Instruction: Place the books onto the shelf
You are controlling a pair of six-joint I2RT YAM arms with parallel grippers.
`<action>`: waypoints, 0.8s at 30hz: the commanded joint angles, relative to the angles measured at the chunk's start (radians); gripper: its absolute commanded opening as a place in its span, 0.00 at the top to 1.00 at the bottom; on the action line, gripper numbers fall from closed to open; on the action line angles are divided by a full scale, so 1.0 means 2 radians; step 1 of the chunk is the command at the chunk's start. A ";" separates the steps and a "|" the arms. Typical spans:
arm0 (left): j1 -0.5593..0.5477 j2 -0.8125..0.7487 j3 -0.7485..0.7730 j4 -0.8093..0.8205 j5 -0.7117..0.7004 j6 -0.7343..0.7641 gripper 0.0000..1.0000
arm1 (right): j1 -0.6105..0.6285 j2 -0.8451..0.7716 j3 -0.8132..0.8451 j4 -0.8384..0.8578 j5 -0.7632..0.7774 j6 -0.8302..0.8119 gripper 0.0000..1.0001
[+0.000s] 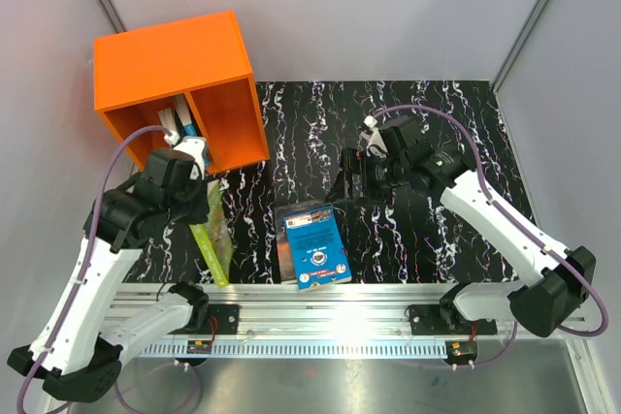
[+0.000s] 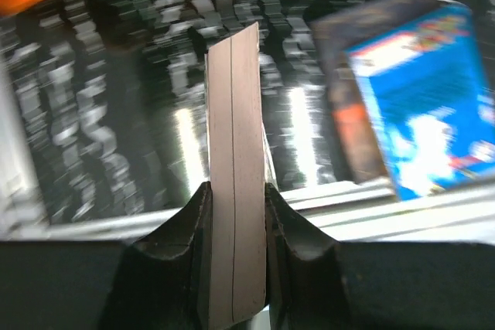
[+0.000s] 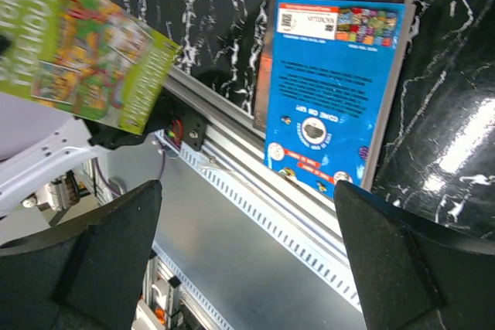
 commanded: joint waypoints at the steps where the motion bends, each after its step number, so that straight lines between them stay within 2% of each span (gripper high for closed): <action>1: 0.002 0.005 0.047 -0.048 -0.174 -0.037 1.00 | -0.002 0.000 -0.002 -0.013 0.027 -0.029 0.00; 4: 0.004 0.018 0.057 -0.067 -0.231 -0.061 1.00 | -0.002 0.007 -0.004 -0.017 0.028 -0.041 0.01; 8: 0.019 0.041 0.051 -0.058 -0.269 -0.062 1.00 | -0.003 0.018 -0.006 -0.022 0.024 -0.064 0.00; 15: 0.080 0.072 0.023 0.008 -0.235 -0.025 1.00 | -0.008 0.034 -0.001 -0.036 0.017 -0.094 0.00; 20: 0.161 0.076 0.004 0.083 -0.193 0.035 1.00 | -0.010 0.034 -0.009 -0.041 0.013 -0.109 0.00; 24: 0.178 0.084 0.005 0.143 -0.197 0.056 1.00 | -0.014 0.033 -0.019 -0.045 0.009 -0.115 0.00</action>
